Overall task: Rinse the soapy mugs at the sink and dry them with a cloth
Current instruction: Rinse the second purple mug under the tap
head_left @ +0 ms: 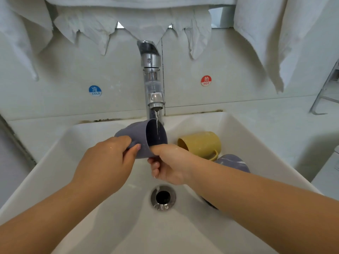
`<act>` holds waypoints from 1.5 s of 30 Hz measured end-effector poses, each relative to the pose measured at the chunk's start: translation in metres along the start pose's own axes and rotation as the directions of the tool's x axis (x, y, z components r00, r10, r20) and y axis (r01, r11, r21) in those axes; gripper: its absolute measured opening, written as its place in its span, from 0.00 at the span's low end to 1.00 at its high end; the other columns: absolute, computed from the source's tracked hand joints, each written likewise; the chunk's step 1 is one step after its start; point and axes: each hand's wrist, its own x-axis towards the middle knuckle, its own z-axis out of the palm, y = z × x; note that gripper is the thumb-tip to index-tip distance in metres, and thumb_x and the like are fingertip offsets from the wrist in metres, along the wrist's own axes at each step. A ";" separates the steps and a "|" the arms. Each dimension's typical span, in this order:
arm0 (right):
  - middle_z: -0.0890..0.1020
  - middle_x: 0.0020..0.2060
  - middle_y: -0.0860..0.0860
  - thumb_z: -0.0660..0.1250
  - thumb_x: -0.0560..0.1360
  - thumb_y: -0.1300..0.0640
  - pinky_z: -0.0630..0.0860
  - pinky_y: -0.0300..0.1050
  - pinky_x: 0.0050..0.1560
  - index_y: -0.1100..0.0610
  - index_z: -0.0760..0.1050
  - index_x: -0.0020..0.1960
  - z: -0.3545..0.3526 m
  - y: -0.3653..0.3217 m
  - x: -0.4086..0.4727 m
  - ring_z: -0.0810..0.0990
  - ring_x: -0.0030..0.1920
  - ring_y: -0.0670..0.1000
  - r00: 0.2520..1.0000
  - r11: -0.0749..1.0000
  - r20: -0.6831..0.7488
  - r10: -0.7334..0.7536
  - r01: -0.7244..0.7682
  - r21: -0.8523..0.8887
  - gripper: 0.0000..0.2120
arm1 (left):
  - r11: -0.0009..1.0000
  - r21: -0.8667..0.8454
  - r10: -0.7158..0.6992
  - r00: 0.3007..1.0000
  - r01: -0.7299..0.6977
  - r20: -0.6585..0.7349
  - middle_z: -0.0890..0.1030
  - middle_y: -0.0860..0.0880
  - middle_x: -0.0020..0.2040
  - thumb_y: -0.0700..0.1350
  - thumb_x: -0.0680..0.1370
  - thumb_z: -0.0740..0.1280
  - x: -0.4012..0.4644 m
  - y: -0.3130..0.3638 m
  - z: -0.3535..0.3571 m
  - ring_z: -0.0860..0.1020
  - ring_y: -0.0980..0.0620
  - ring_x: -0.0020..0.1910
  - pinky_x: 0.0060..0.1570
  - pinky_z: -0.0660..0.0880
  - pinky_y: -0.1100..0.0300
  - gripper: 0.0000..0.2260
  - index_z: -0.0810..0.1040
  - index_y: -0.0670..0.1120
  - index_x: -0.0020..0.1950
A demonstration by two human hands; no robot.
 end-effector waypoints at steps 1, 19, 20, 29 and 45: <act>0.68 0.29 0.51 0.61 0.79 0.60 0.63 0.35 0.24 0.58 0.70 0.46 -0.001 0.000 -0.001 0.63 0.24 0.44 1.000 1.000 0.010 -0.010 0.010 -0.006 0.03 | 1.000 0.000 0.005 1.000 -0.005 0.005 0.64 0.56 0.24 0.46 0.78 0.65 0.000 0.000 -0.001 0.64 0.58 0.24 0.26 0.54 0.62 0.21 0.57 0.54 0.30; 0.81 0.47 0.53 0.56 0.82 0.51 0.81 0.43 0.38 0.53 0.76 0.55 -0.038 -0.033 -0.006 0.80 0.40 0.49 0.911 0.684 0.030 -0.410 0.329 -0.651 0.11 | 0.782 -0.470 -0.247 0.896 0.410 0.370 0.66 0.54 0.25 0.49 0.82 0.58 0.007 -0.018 0.000 0.64 0.55 0.25 0.27 0.63 0.64 0.19 0.65 0.43 0.33; 0.82 0.47 0.53 0.56 0.82 0.49 0.82 0.43 0.40 0.53 0.77 0.56 -0.042 -0.038 -0.008 0.81 0.42 0.50 0.921 0.720 0.022 -0.388 0.318 -0.617 0.14 | 0.692 -0.527 -0.269 0.854 0.493 0.445 0.65 0.52 0.25 0.48 0.83 0.58 0.006 -0.015 0.003 0.62 0.55 0.24 0.24 0.60 0.65 0.19 0.64 0.43 0.33; 0.82 0.45 0.54 0.57 0.82 0.49 0.80 0.46 0.48 0.56 0.78 0.52 -0.065 -0.049 -0.012 0.82 0.45 0.53 0.881 0.684 -0.141 -0.451 0.240 -0.689 0.15 | 0.443 -0.595 -0.263 0.731 0.671 0.629 0.60 0.51 0.26 0.48 0.83 0.58 0.008 -0.008 0.002 0.54 0.54 0.26 0.24 0.51 0.67 0.20 0.59 0.48 0.31; 0.83 0.45 0.56 0.58 0.82 0.53 0.81 0.47 0.49 0.58 0.79 0.50 -0.064 -0.044 -0.013 0.83 0.50 0.57 0.889 0.574 -0.060 -0.453 0.240 -0.783 0.13 | 0.567 -0.564 -0.228 0.772 0.601 0.593 0.62 0.52 0.25 0.48 0.82 0.59 0.003 0.000 0.006 0.56 0.55 0.25 0.23 0.54 0.65 0.21 0.60 0.47 0.30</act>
